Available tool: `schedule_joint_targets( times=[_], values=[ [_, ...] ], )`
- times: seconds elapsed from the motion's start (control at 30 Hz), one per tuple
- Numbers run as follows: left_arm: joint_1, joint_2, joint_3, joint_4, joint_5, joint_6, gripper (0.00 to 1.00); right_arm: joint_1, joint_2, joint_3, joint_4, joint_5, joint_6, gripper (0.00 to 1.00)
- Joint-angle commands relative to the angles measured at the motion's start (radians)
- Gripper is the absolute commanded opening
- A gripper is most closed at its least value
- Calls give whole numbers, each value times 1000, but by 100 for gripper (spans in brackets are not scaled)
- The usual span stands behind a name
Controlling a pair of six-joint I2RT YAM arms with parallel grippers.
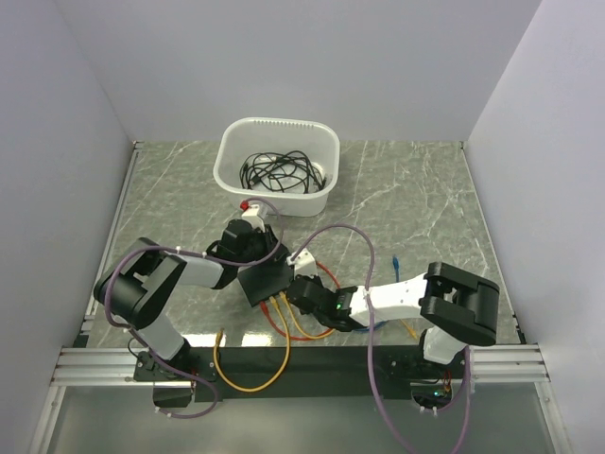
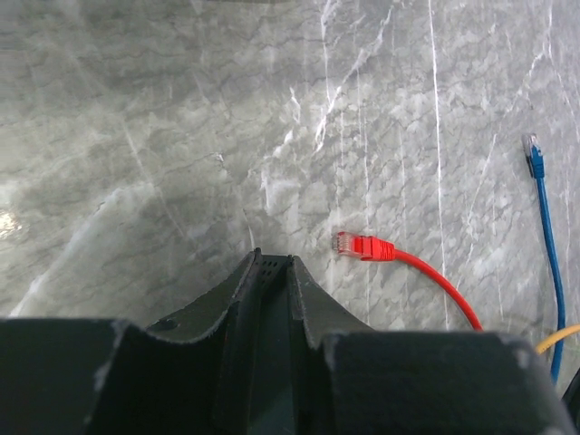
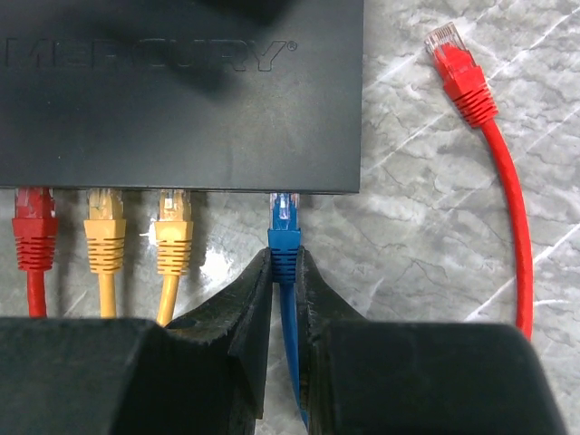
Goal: Insert the plug into the switch port
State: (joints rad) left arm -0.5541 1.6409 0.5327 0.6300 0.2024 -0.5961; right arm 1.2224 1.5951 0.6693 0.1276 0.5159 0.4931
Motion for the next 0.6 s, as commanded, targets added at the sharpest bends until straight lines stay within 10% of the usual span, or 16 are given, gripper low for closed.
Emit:
schedule_joint_targets(
  times=[0.0, 0.57],
  values=[
    [-24, -23, -36, -95, 57, -19, 22, -9, 17, 38, 138, 82, 7, 0],
    [-24, -35, -120, -55, 78, -54, 22, -12, -37, -17, 199, 107, -22, 0]
  ],
)
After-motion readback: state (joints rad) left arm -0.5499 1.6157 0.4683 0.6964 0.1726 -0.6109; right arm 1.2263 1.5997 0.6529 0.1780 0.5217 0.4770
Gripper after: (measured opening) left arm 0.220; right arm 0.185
